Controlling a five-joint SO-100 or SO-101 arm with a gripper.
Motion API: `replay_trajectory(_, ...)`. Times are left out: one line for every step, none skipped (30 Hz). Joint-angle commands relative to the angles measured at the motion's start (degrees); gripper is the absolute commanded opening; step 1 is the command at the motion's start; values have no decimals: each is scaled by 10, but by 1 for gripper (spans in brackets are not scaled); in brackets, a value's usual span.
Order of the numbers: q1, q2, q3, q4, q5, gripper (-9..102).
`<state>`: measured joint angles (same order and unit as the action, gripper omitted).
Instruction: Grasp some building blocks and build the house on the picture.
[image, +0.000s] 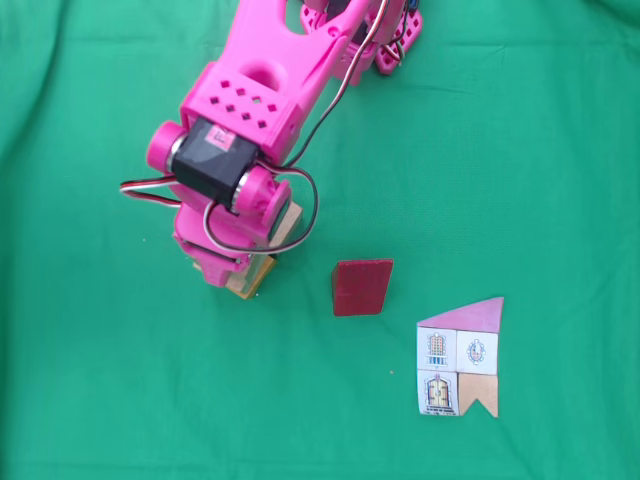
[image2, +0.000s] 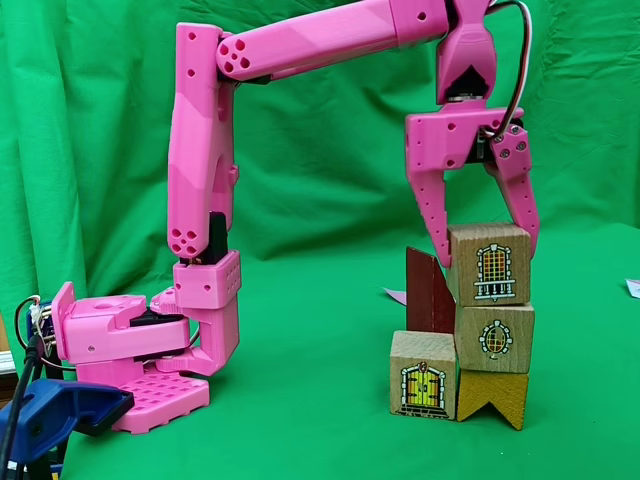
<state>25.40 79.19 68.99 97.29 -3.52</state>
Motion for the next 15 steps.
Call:
replay_trajectory(3, 18, -17, 2, -2, 12)
replay_trajectory(3, 25, -17, 2, -3, 12)
replay_trajectory(3, 33, -17, 2, -3, 12)
replay_trajectory(3, 41, -17, 2, -3, 12)
replay_trajectory(3, 49, -17, 2, -3, 12)
replay_trajectory(3, 57, -17, 2, -3, 12)
replay_trajectory(2, 64, -16, 3, -3, 12)
replay_trajectory(2, 69, -16, 3, -3, 12)
replay_trajectory(2, 73, -16, 4, -3, 12)
replay_trajectory(2, 75, -16, 4, -3, 12)
replay_trajectory(2, 78, -16, 4, -3, 12)
replay_trajectory(2, 83, -16, 4, -3, 12)
replay_trajectory(2, 88, -13, 4, -4, 12)
replay_trajectory(2, 93, -10, 4, -4, 12)
replay_trajectory(2, 97, -6, 4, -4, 12)
